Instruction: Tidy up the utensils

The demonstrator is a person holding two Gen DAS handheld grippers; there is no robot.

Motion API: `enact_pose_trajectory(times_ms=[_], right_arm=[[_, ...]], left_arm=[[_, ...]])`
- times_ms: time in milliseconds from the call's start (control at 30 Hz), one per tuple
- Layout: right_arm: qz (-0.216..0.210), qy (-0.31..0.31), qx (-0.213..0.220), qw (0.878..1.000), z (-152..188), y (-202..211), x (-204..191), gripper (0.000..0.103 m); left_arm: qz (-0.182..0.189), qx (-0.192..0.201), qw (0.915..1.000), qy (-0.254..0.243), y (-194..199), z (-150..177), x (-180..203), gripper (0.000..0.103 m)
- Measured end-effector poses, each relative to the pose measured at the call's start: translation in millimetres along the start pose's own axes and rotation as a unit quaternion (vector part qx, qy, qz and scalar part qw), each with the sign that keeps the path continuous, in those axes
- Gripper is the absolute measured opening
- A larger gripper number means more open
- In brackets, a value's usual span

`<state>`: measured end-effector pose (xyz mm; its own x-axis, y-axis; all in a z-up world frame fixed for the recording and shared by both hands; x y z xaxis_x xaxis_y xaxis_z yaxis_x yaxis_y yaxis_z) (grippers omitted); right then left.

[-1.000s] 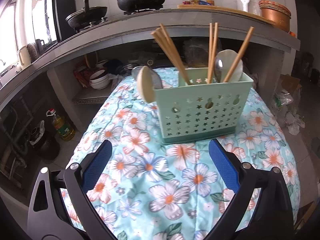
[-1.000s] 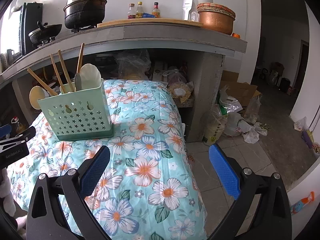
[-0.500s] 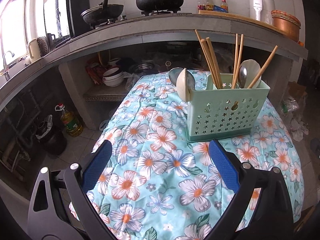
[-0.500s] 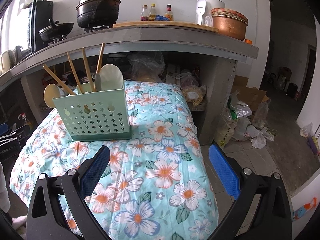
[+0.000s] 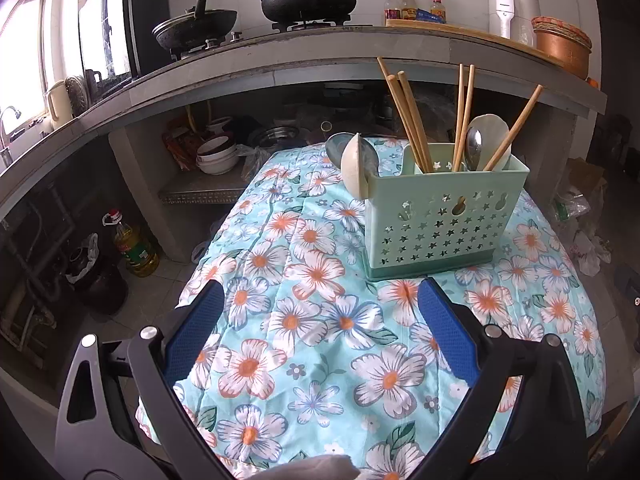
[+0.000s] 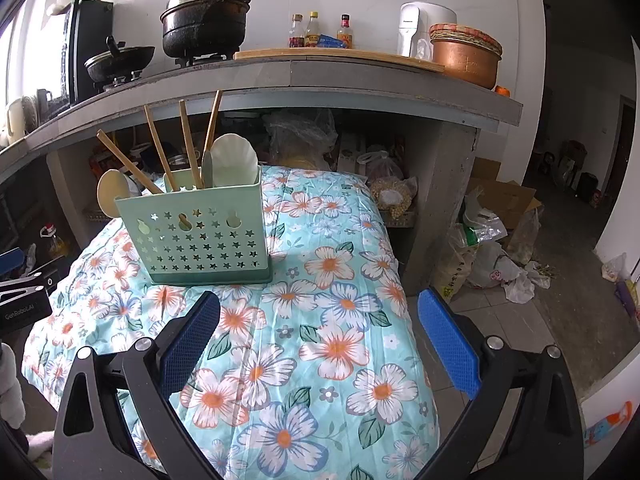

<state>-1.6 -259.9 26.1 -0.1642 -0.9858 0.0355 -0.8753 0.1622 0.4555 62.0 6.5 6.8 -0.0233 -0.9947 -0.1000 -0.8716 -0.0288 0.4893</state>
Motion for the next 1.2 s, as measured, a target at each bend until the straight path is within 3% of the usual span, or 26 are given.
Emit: enact_pose_trajectory(times_ms=[1200], right_arm=[[-0.005, 0.002, 0.001, 1.0, -1.6, 0.6, -1.5, 0.097]], left_arm=[[0.006, -0.006, 0.9999, -0.007, -1.3, 2.8, 2.4, 0.094]])
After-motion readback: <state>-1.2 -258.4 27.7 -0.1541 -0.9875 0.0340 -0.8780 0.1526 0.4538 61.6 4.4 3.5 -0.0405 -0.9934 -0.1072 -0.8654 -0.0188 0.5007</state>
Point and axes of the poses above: each gripper's, at about its wrist camera, not at the fingertips, and y roughly against the way its jaws point, x to its right, z to its underside, the point moved 1 cm from there along -y, roughly the way its jaws point, and after that the axes turned 8 degrees about x, right-handed, at the moved point
